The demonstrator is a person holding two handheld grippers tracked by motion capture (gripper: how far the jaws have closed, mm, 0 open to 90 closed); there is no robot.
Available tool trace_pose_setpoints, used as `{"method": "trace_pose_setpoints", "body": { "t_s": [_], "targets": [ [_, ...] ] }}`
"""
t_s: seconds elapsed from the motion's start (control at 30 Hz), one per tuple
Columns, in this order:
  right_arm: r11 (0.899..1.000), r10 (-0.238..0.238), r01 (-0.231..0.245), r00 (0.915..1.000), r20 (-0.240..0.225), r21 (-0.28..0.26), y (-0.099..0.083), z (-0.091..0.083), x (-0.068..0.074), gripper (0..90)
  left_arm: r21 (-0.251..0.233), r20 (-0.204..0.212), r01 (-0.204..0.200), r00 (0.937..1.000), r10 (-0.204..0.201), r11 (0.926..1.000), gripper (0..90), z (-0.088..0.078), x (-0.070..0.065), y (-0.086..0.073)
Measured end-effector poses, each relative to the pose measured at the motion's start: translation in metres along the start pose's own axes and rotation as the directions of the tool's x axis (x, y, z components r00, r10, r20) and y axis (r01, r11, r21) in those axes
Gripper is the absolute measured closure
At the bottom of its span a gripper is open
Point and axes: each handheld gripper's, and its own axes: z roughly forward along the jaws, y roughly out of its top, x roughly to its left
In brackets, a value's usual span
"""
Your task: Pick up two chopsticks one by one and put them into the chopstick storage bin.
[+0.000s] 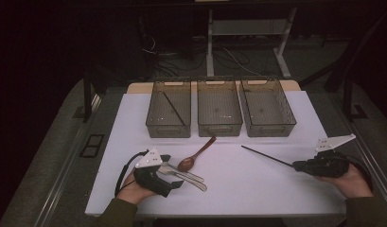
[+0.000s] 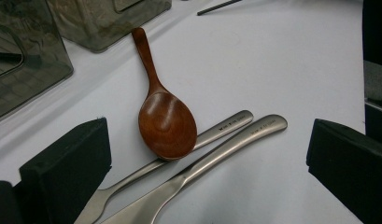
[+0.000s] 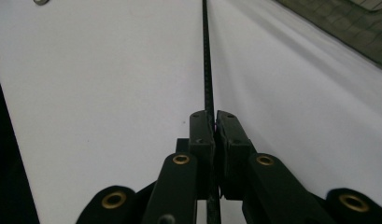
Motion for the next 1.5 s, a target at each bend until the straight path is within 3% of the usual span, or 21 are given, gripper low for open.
{"method": "trace_pose_setpoints", "body": {
  "t_s": [0.3, 0.67, 0.87, 1.23, 1.5],
  "targets": [
    [0.996, 0.000, -0.002, 0.9997, -0.024, -0.088, 0.004, -0.012, 0.001, 85.9, 0.003, -0.001, 0.001, 1.0000, -0.001, 1.0000, 0.0, 0.000, 0.001, 0.000],
    [0.989, 0.005, -0.011, 0.9992, -0.039, -0.148, 0.017, -0.018, 0.012, 85.8, 0.007, -0.005, 0.005, 1.0000, -0.005, 1.0000, 0.0, 0.001, 0.001, -0.001],
    [0.985, 0.022, -0.030, 0.9986, -0.048, -0.169, 0.024, -0.017, 0.016, 85.8, 0.007, -0.006, 0.003, 1.0000, -0.003, 1.0000, 0.0, 0.000, 0.001, -0.001],
    [0.981, 0.059, -0.062, 0.9980, -0.023, -0.185, 0.049, -0.011, 0.022, 85.9, 0.005, -0.006, 0.006, 1.0000, -0.006, 1.0000, 0.0, 0.001, 0.001, -0.001],
    [0.981, 0.056, -0.057, 0.9984, -0.014, -0.186, 0.066, -0.003, 0.027, 85.8, 0.003, -0.007, 0.008, 0.9999, -0.008, 1.0000, 0.0, 0.002, 0.001, -0.001]
  ]
}}
